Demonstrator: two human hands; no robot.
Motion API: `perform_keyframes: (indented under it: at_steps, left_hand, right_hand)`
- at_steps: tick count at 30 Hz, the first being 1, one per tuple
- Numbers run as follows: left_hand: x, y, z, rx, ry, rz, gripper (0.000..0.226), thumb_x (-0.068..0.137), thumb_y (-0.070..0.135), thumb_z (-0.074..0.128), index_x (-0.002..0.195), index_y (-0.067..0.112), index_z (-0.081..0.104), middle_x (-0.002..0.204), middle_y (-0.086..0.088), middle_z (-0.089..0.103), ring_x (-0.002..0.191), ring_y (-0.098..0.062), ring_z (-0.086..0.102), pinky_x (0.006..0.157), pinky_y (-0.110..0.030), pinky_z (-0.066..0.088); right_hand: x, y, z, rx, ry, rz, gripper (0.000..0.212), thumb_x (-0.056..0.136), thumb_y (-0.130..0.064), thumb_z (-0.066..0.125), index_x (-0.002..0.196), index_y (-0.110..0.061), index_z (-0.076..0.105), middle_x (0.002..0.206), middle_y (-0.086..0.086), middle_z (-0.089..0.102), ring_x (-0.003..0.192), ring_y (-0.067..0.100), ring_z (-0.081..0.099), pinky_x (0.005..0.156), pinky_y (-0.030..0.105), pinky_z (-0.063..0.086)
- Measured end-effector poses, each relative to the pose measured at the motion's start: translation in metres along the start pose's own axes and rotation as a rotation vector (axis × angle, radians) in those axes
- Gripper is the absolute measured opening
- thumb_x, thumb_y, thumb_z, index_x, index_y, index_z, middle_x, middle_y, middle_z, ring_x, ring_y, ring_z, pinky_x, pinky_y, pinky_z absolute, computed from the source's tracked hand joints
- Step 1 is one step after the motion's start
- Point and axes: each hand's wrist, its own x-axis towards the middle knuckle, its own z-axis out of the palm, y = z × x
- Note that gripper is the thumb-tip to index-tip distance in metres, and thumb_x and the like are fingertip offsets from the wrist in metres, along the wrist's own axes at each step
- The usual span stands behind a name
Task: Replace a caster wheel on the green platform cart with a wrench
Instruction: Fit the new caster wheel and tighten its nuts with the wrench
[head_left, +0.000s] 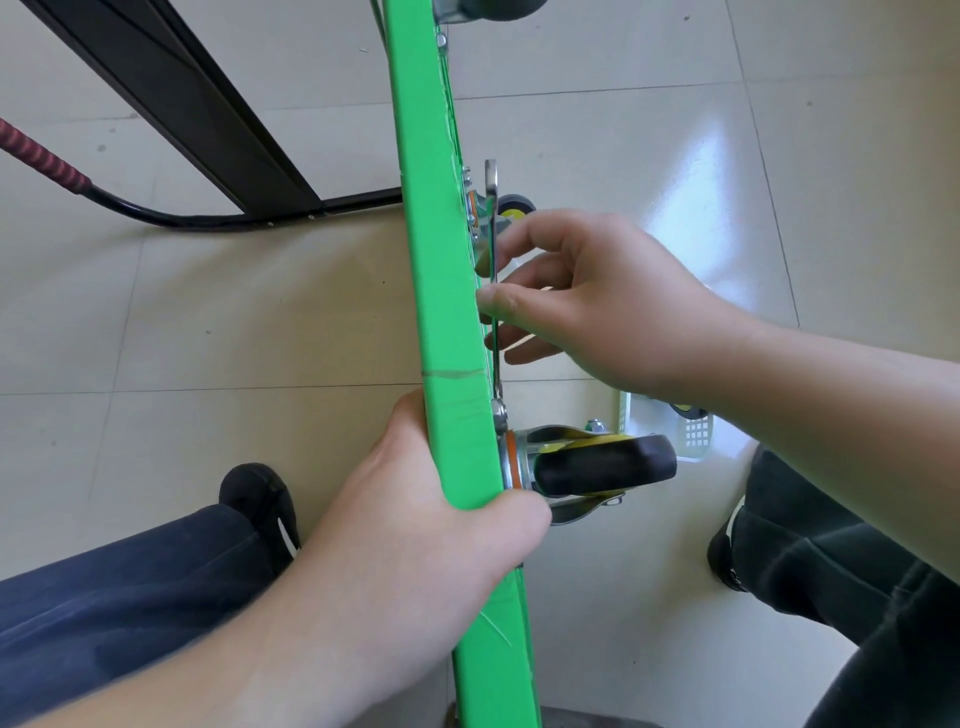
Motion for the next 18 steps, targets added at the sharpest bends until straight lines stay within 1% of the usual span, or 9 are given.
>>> perform_keyframes:
  at_steps: [1,3,6,9,12,13,15,16,18]
  left_hand:
    - [0.0,-0.001,0.0,0.004,0.002,-0.001,0.054,0.08,0.038,0.081,0.126,0.041,0.052,0.111,0.014,0.069,0.099,-0.007,0.067,0.077,-0.025,0.052]
    - [0.0,-0.002,0.0,0.009,0.001,-0.002,0.054,0.08,0.035,0.08,0.125,0.041,0.052,0.11,0.014,0.07,0.099,-0.006,0.067,0.076,-0.024,0.052]
    - [0.0,0.0,-0.003,0.001,-0.017,-0.017,0.052,0.079,0.036,0.078,0.123,0.043,0.052,0.107,0.014,0.07,0.094,-0.002,0.066,0.072,-0.021,0.049]
    - [0.0,0.004,-0.006,-0.01,-0.054,-0.058,0.041,0.073,0.04,0.072,0.11,0.046,0.053,0.097,0.017,0.071,0.08,0.004,0.065,0.063,-0.019,0.047]
    - [0.002,0.005,-0.006,-0.025,-0.066,-0.072,0.039,0.072,0.04,0.069,0.107,0.047,0.053,0.096,0.017,0.071,0.078,0.005,0.066,0.058,-0.013,0.046]
    - [0.001,0.005,-0.006,-0.033,-0.066,-0.076,0.039,0.073,0.039,0.07,0.108,0.047,0.054,0.096,0.017,0.072,0.079,0.004,0.066,0.058,-0.012,0.046]
    - [0.002,0.006,-0.005,-0.043,-0.063,-0.076,0.041,0.075,0.038,0.071,0.11,0.049,0.054,0.099,0.018,0.072,0.081,0.004,0.067,0.063,-0.016,0.049]
    - [0.001,0.006,-0.005,-0.045,-0.06,-0.073,0.042,0.075,0.039,0.071,0.111,0.049,0.054,0.1,0.018,0.072,0.083,0.005,0.067,0.065,-0.018,0.049]
    - [0.001,0.006,-0.005,-0.044,-0.057,-0.065,0.043,0.074,0.04,0.07,0.113,0.049,0.054,0.102,0.02,0.071,0.084,0.006,0.066,0.066,-0.018,0.048]
  right_hand:
    - [0.0,0.0,-0.001,0.005,-0.003,0.004,0.017,0.096,-0.02,0.072,0.107,-0.012,0.062,0.087,0.01,0.078,0.078,0.024,0.077,0.075,0.042,0.065]
    - [0.0,-0.002,-0.002,0.005,-0.016,-0.002,0.016,0.095,-0.019,0.072,0.105,-0.011,0.062,0.085,0.01,0.078,0.079,0.025,0.077,0.075,0.041,0.065]
    - [-0.002,-0.003,-0.004,0.012,-0.038,-0.051,0.014,0.094,-0.013,0.073,0.101,-0.011,0.062,0.084,0.013,0.078,0.079,0.031,0.077,0.077,0.043,0.065]
    - [-0.007,-0.001,-0.005,0.016,-0.073,-0.09,0.016,0.092,-0.011,0.075,0.101,-0.012,0.062,0.085,0.014,0.077,0.08,0.034,0.076,0.082,0.049,0.063]
    - [-0.01,0.003,-0.006,0.041,-0.077,-0.109,0.018,0.09,-0.011,0.077,0.099,-0.015,0.062,0.086,0.01,0.077,0.079,0.033,0.077,0.082,0.05,0.063]
    - [-0.01,0.004,-0.006,0.043,-0.067,-0.114,0.019,0.089,-0.012,0.078,0.098,-0.017,0.063,0.086,0.005,0.077,0.077,0.03,0.077,0.081,0.048,0.064]
    - [-0.009,0.007,-0.005,0.049,-0.046,-0.113,0.018,0.088,-0.013,0.079,0.097,-0.02,0.064,0.083,0.0,0.074,0.075,0.027,0.078,0.079,0.044,0.065]
    - [-0.008,0.008,-0.005,0.059,-0.038,-0.105,0.017,0.089,-0.014,0.079,0.096,-0.021,0.065,0.083,0.002,0.074,0.075,0.028,0.078,0.079,0.044,0.065]
    - [-0.004,0.01,-0.004,0.088,-0.022,-0.068,0.015,0.091,-0.015,0.077,0.097,-0.019,0.064,0.086,0.01,0.075,0.077,0.031,0.077,0.079,0.043,0.065]
